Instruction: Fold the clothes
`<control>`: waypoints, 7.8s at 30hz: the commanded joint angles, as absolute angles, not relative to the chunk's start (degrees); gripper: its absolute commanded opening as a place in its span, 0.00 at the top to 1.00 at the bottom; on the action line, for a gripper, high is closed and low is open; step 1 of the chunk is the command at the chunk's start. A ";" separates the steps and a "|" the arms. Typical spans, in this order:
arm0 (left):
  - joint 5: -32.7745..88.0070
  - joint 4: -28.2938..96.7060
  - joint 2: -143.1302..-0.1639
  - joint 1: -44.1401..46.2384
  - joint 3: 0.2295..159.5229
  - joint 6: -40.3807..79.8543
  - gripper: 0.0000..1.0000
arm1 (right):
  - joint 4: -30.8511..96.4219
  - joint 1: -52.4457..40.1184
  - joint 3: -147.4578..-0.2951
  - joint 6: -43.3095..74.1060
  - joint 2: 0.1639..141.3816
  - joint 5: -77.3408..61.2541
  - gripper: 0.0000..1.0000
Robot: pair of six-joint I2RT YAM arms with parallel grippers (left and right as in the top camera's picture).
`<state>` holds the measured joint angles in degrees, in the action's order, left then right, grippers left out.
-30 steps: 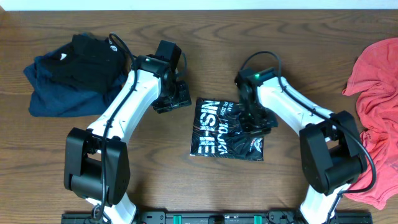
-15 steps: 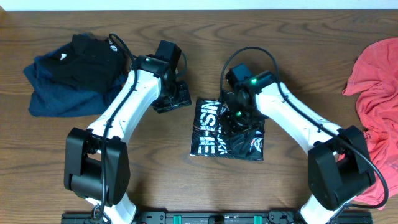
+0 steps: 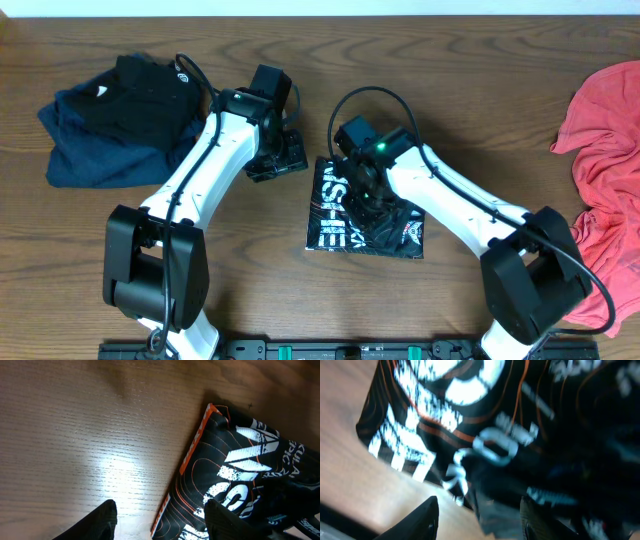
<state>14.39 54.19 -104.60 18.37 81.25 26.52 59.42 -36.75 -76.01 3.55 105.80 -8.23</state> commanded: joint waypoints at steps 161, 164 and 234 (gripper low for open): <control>21.67 45.25 -108.27 19.14 88.97 0.16 0.02 | 50.68 -15.84 -71.20 8.54 78.02 0.71 0.17; 24.56 40.88 -111.77 19.03 89.08 -0.14 0.02 | 52.66 -15.05 -71.20 8.56 75.59 1.13 0.16; 52.88 35.35 -131.15 23.55 86.76 0.01 0.94 | 58.94 -12.64 -71.18 10.70 73.01 4.69 0.15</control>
